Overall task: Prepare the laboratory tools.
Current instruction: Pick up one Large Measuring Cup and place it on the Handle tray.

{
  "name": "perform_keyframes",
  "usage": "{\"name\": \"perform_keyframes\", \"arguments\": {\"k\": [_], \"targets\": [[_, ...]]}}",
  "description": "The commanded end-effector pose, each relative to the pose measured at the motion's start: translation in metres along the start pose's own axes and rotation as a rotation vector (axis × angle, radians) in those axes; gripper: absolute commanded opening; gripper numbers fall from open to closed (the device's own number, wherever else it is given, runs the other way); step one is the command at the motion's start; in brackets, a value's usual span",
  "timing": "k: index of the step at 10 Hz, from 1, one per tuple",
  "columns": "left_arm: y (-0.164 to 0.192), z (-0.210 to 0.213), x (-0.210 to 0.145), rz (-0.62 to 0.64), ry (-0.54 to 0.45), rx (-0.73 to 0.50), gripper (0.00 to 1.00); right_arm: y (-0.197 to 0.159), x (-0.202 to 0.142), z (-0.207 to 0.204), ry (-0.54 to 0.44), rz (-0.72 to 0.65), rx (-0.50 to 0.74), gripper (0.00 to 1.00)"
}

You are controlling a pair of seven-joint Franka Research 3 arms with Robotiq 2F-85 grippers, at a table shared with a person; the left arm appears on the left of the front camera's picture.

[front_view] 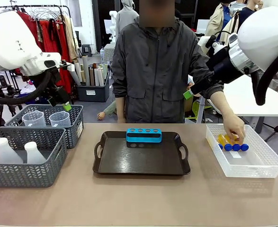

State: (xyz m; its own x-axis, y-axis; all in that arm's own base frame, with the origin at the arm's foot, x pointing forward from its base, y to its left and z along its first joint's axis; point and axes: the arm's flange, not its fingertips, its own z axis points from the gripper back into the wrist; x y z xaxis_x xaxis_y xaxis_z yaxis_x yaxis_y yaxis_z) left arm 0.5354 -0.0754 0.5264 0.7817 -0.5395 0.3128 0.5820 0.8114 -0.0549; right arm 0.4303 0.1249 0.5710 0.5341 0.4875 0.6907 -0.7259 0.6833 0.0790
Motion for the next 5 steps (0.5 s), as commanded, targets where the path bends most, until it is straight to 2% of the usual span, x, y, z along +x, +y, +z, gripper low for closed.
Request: {"name": "perform_keyframes", "arguments": {"k": [1,2,5], "targets": [[-0.003,0.002,0.01,-0.001,-0.031,0.082,1.0,-0.001,-0.001,0.0,-0.01,0.0,0.019,1.0],[0.0,0.0,0.0,0.0,0.0,0.0,1.0,-0.001,-0.001,0.0,-0.01,0.0,0.019,1.0],[0.0,0.0,0.0,0.0,0.0,0.0,1.0,-0.001,-0.001,0.0,-0.01,0.0,0.019,1.0]]}}
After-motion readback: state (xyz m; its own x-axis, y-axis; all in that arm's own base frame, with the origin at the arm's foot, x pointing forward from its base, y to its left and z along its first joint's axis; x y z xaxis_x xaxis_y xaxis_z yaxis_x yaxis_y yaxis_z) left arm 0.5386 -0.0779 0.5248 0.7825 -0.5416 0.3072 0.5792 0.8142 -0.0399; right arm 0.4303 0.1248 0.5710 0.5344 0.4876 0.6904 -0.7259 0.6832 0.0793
